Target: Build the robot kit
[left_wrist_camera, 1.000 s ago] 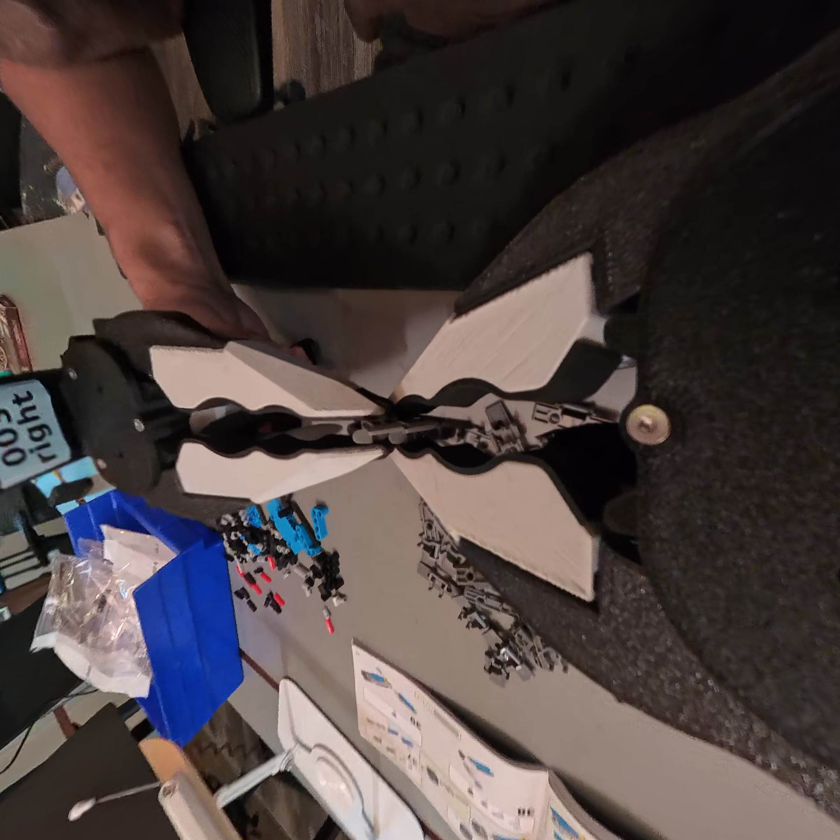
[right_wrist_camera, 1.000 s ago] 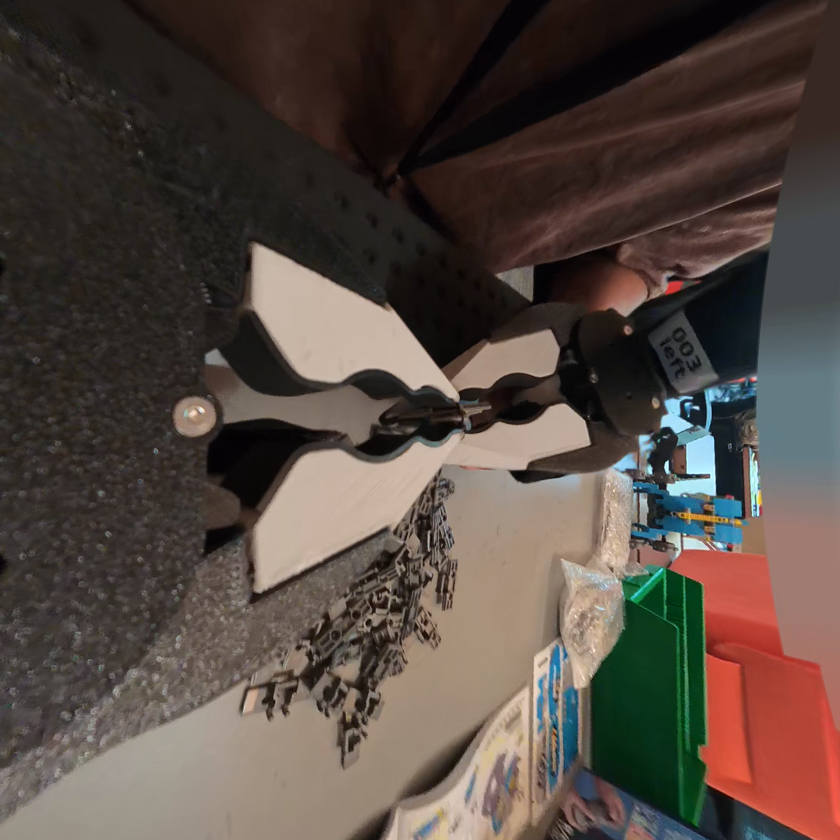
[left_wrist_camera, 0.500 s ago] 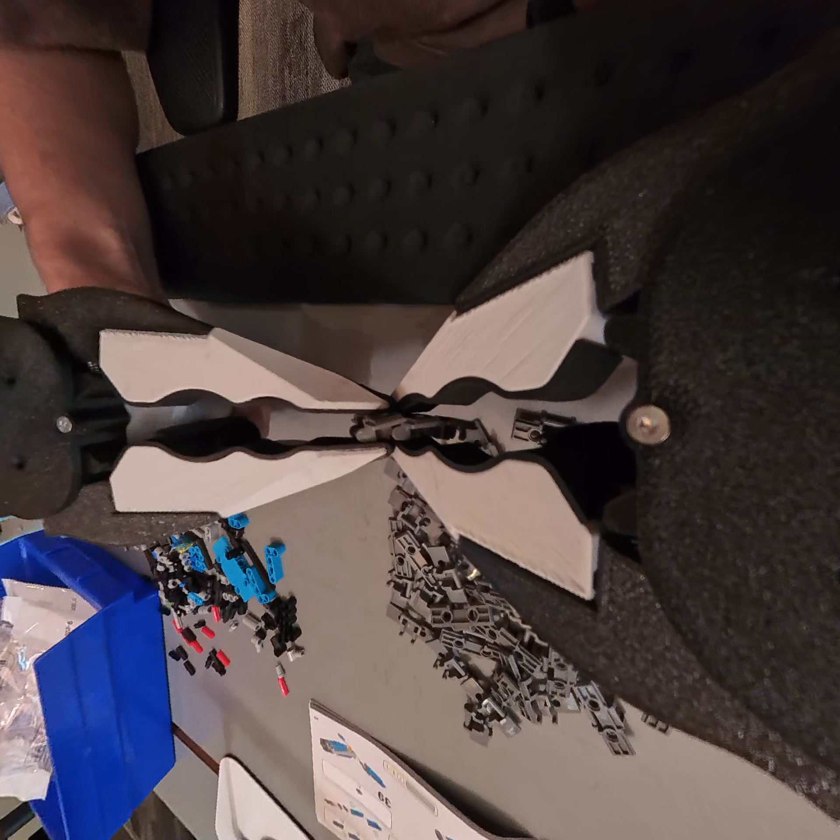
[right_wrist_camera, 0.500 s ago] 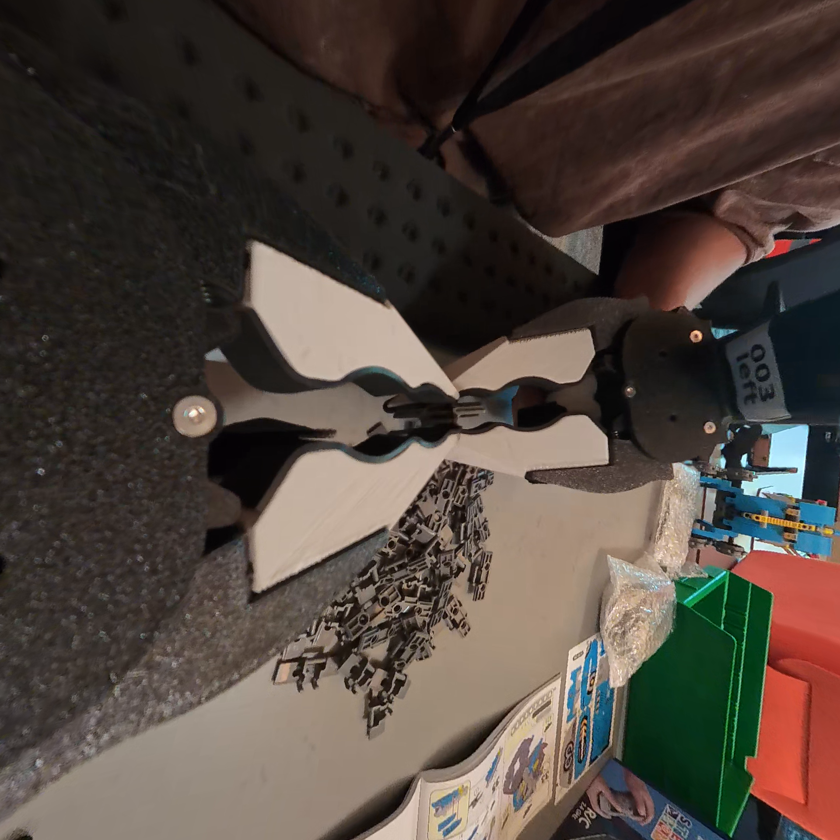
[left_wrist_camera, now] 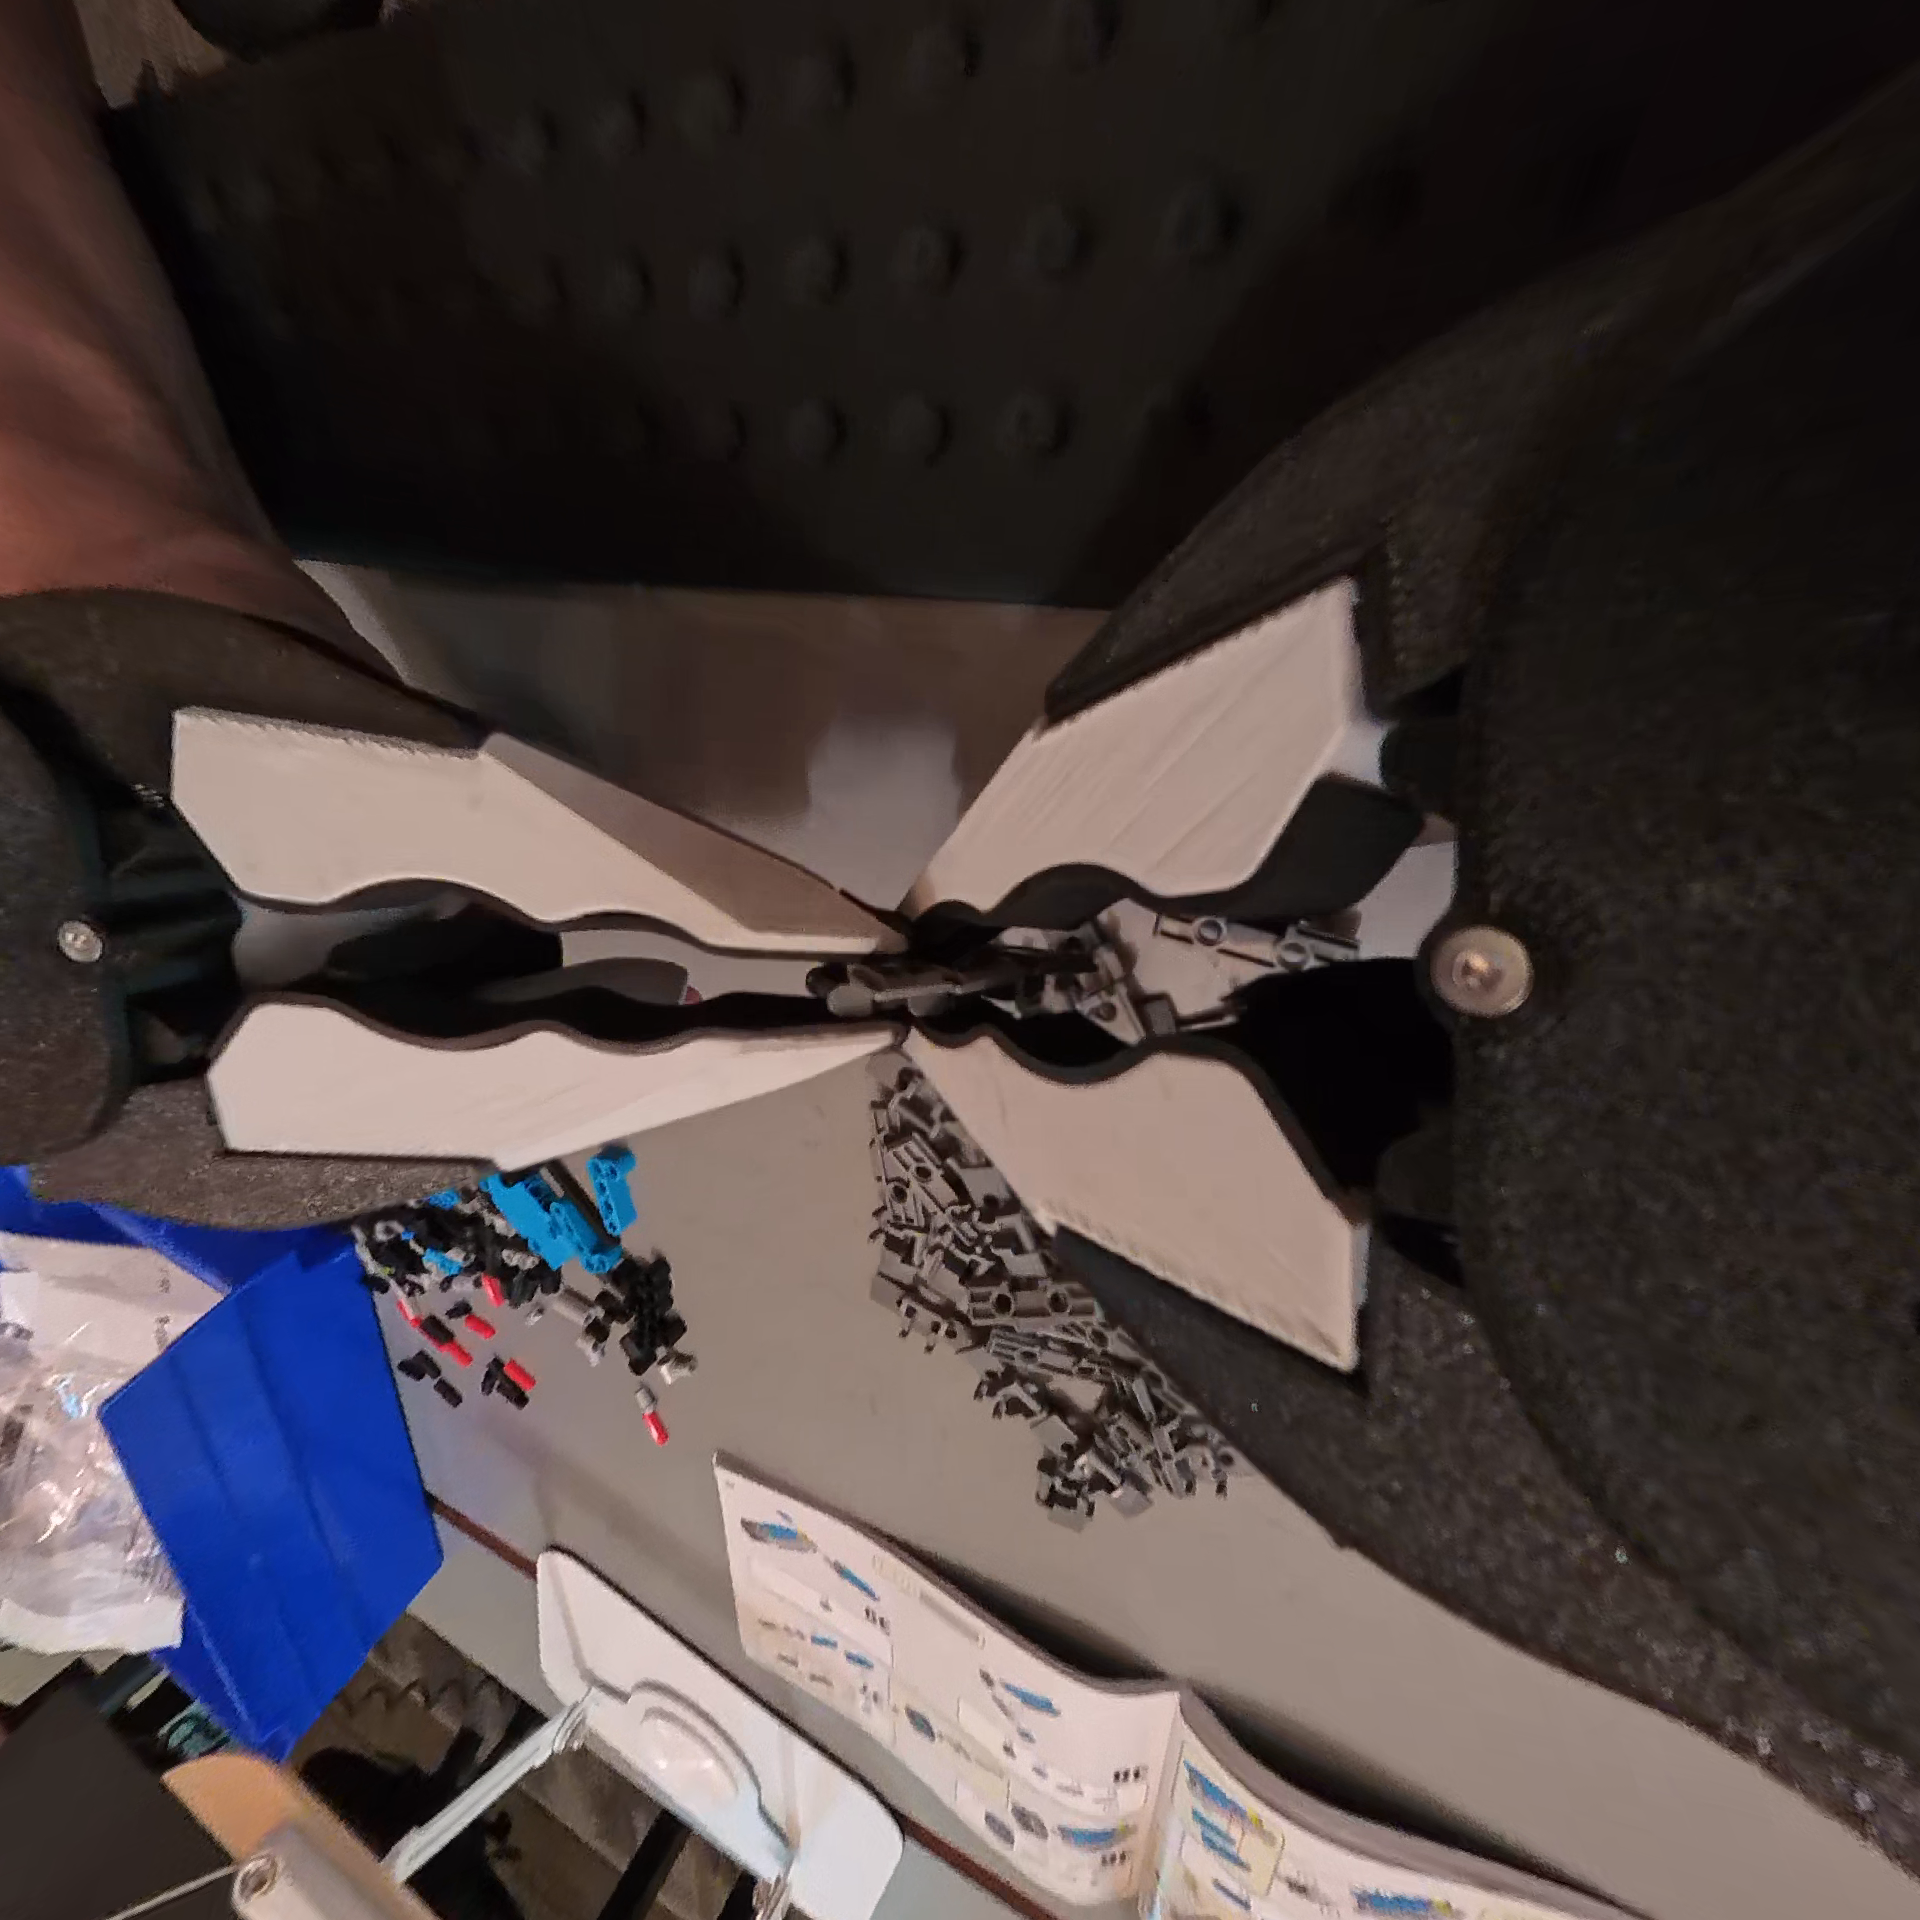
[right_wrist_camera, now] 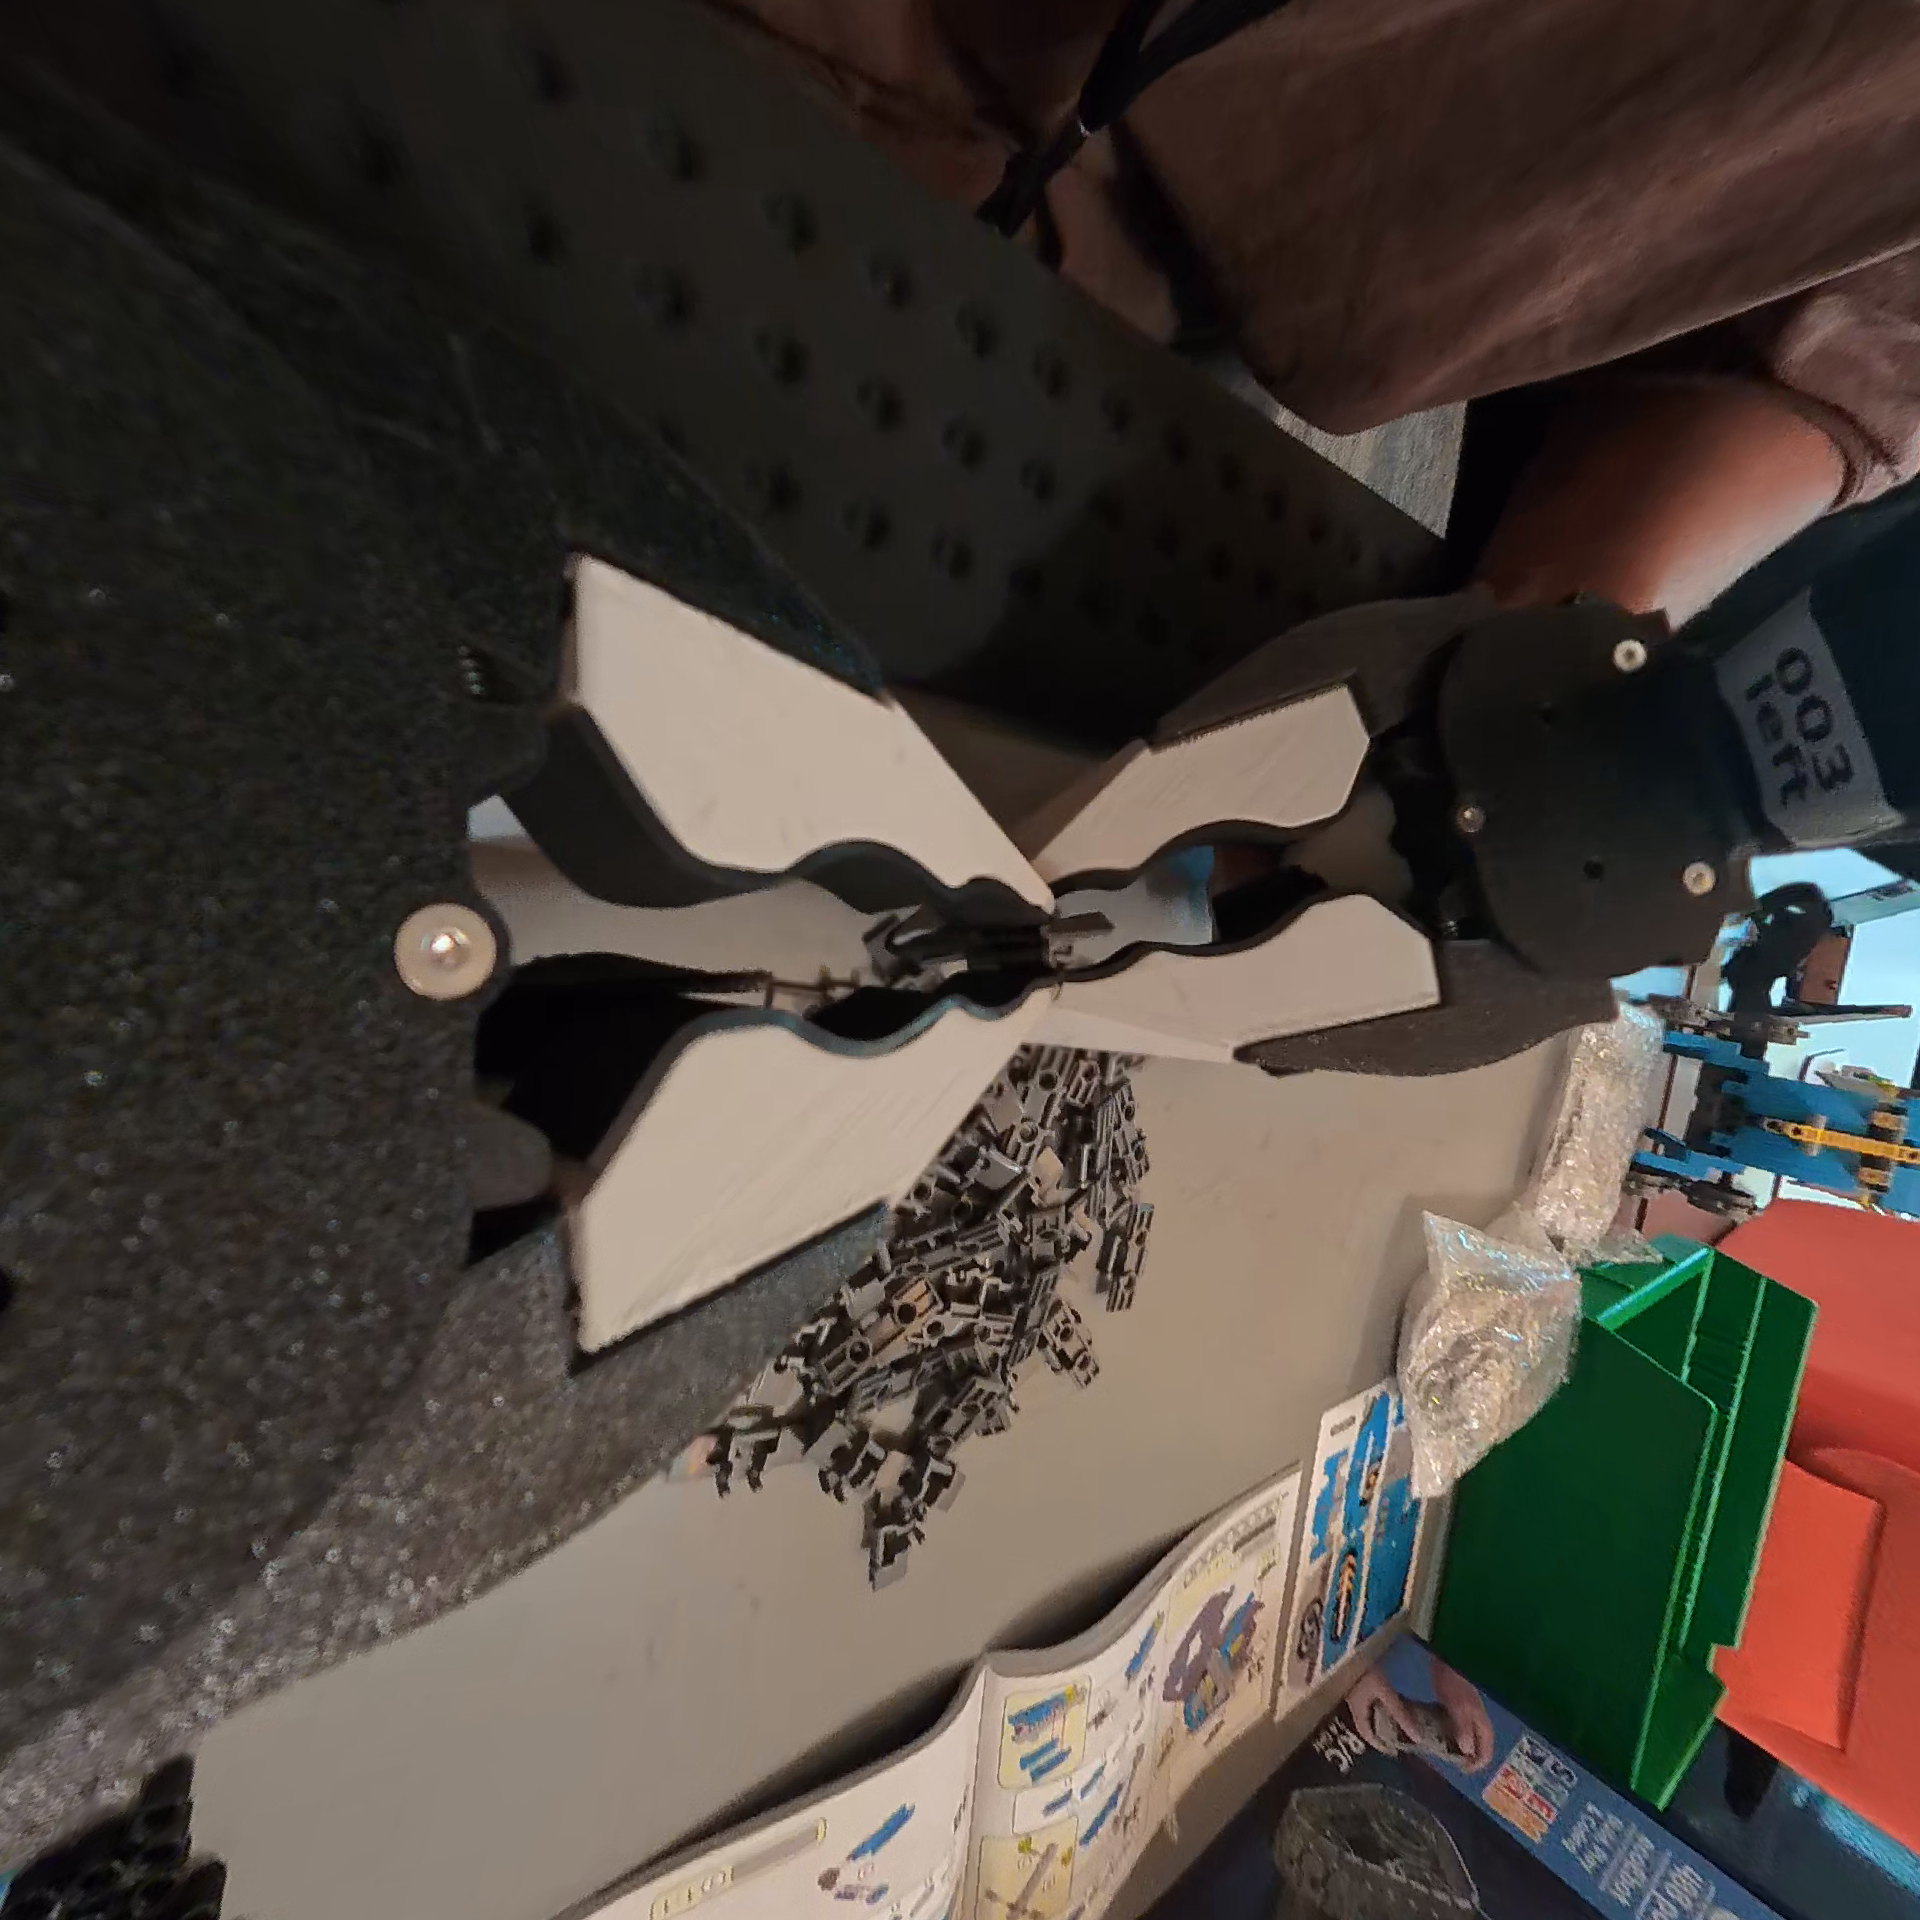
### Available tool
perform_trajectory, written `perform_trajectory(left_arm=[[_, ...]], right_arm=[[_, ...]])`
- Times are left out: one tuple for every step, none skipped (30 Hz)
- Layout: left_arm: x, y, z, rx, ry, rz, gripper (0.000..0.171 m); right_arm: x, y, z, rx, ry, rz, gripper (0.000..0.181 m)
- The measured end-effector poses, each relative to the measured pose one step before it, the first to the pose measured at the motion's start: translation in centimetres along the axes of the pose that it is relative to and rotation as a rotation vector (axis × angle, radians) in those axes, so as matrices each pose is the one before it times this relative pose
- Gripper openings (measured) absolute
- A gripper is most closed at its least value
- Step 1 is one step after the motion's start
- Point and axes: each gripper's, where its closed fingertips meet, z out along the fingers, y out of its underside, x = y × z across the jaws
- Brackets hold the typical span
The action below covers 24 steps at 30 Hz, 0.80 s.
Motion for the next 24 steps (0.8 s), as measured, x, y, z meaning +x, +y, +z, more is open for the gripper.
perform_trajectory(left_arm=[[-0.041, 0.062, 0.003, -0.00473, -0.0106, 0.0245, 0.005], [-0.014, 0.227, 0.095, -0.01410, -0.0226, 0.0478, 0.006], [0.160, 0.154, 0.124, -0.01256, -0.0074, 0.0325, 0.006], [0.196, -0.086, -0.011, 0.00534, 0.0077, 0.0079, 0.006], [-0.015, -0.172, -0.074, 0.00939, -0.0004, 0.0006, 0.006], [0.049, 0.072, 0.012, -0.00324, 0.0068, 0.0043, 0.006], [0.039, 0.250, 0.056, -0.00855, 0.0014, 0.0181, 0.006], [0.097, 0.079, -0.005, 0.00208, 0.0100, -0.0041, 0.006], [0.328, -0.304, -0.128, 0.02375, 0.0394, -0.0441, 0.007], [0.002, -0.353, -0.110, 0.01968, 0.0207, -0.0462, 0.007], [-0.182, -0.105, -0.018, 0.00625, 0.0104, -0.0298, 0.007], [0.128, 0.040, 0.009, 0.00419, 0.0329, -0.0337, 0.008], [0.019, 0.026, -0.041, 0.00536, 0.0169, -0.0300, 0.007], [-0.097, -0.053, -0.072, 0.00978, -0.0022, -0.0105, 0.008], [-0.021, -0.077, -0.060, 0.00724, 0.0036, -0.0077, 0.008], [-0.050, -0.020, -0.048, 0.00164, 0.0034, -0.0094, 0.008], [-0.095, -0.007, -0.015, 0.00224, -0.0011, -0.0068, 0.008], [-0.048, 0.028, -0.010, 0.00081, 0.0005, -0.0040, 0.008], [-0.059, 0.024, -0.006, -0.00011, -0.0016, 0.0002, 0.008], [-0.052, 0.025, 0.016, -0.00016, -0.0012, -0.0002, 0.008], [0.025, -0.028, -0.052, 0.00120, 0.0053, -0.0020, 0.008], [0.029, -0.017, -0.054, 0.00128, 0.0062, -0.0077, 0.007], [-0.077, 0.111, -0.007, -0.00333, 0.0032, -0.0170, 0.006], [-0.203, 0.245, 0.059, -0.01227, -0.0066, -0.0204, 0.006]], right_arm=[[-0.007, -0.013, 0.015, -0.0037, -0.0015, 0.0039, 0.007], [-0.038, 0.168, 0.055, -0.0037, -0.0088, 0.0150, 0.007], [-0.111, 0.252, 0.025, -0.0082, -0.0133, 0.0092, 0.007], [-0.220, 0.042, -0.076, 0.0096, -0.0282, 0.0320, 0.007], [-0.055, -0.185, -0.101, 0.0184, -0.0150, 0.0231, 0.008], [0.005, -0.006, 0.005, -0.0015, -0.0018, -0.0021, 0.007], [0.007, 0.214, 0.131, -0.0102, -0.0019, -0.0016, 0.007], [-0.036, 0.104, 0.085, -0.0083, 0.0016, -0.0073, 0.008], [-0.252, -0.133, -0.096, 0.0085, -0.0092, -0.0123, 0.008], [-0.145, -0.313, -0.206, 0.0254, -0.0156, 0.0047, 0.008], [0.213, -0.187, -0.099, 0.0089, 0.0044, 0.0144, 0.008], [0.000, 0.048, 0.005, -0.0066, -0.0007, -0.0120, 0.008], [-0.013, 0.050, 0.020, -0.0016, -0.0065, 0.0070, 0.008], [0.134, -0.085, -0.058, 0.0037, 0.0035, 0.0169, 0.008], [0.022, -0.076, -0.089, 0.0040, 0.0019, 0.0015, 0.008], [0.035, -0.010, -0.037, 0.0032, 0.0017, 0.0065, 0.008], [0.127, -0.018, -0.035, 0.0050, 0.0042, 0.0138, 0.008], [0.048, 0.012, 0.005, 0.0027, -0.0025, 0.0112, 0.008], [0.043, -0.005, 0.030, 0.0032, -0.0025, 0.0081, 0.008], [0.059, 0.004, 0.021, 0.0026, -0.0026, 0.0089, 0.008], [-0.008, -0.038, 0.012, 0.0055, -0.0055, 0.0033, 0.008], [-0.048, -0.071, 0.039, 0.0064, -0.0095, 0.0106, 0.008], [0.078, 0.040, 0.072, -0.0004, 0.0011, 0.0083, 0.008], [0.294, 0.174, 0.116, -0.0079, 0.0159, 0.0012, 0.008]])
